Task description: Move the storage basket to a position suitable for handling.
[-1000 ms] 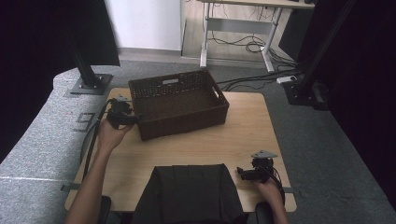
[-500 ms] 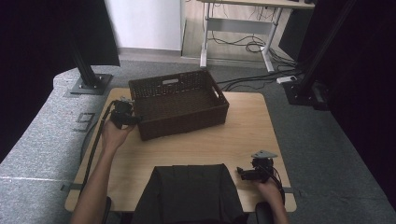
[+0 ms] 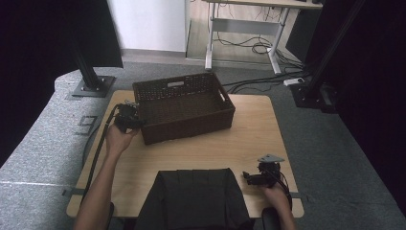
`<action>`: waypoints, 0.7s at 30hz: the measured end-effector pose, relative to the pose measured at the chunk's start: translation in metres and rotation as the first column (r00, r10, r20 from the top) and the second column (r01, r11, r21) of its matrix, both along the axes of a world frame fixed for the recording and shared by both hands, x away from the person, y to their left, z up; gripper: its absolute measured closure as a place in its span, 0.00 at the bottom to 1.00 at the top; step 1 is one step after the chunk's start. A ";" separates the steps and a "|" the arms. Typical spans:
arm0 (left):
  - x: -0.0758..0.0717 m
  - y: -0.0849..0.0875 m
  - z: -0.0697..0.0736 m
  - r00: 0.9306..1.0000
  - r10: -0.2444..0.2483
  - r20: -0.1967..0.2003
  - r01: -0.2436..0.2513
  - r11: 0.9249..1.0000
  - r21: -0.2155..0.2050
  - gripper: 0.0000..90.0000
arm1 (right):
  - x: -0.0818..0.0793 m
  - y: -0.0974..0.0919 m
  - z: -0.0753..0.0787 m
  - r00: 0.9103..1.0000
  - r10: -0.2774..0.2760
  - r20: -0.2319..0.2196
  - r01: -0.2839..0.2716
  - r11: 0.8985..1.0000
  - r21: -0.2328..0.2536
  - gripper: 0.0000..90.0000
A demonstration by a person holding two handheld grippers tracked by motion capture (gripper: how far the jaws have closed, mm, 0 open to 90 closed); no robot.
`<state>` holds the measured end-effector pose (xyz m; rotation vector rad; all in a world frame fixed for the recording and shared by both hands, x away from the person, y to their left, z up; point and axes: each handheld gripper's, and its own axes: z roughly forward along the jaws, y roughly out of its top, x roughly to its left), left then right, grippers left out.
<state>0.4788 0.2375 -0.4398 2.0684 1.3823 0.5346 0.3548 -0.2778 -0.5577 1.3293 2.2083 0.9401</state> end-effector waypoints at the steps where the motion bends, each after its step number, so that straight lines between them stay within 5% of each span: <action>1: 0.000 0.000 0.000 1.000 -0.002 0.002 0.002 1.000 0.000 0.68 | 0.000 0.000 0.000 1.000 0.001 0.000 -0.001 1.000 0.001 0.00; 21: -0.013 0.002 -0.003 0.999 -0.047 0.017 0.047 0.999 -0.012 0.80 | 0.000 0.000 0.000 1.000 0.001 -0.001 -0.001 1.000 0.001 0.00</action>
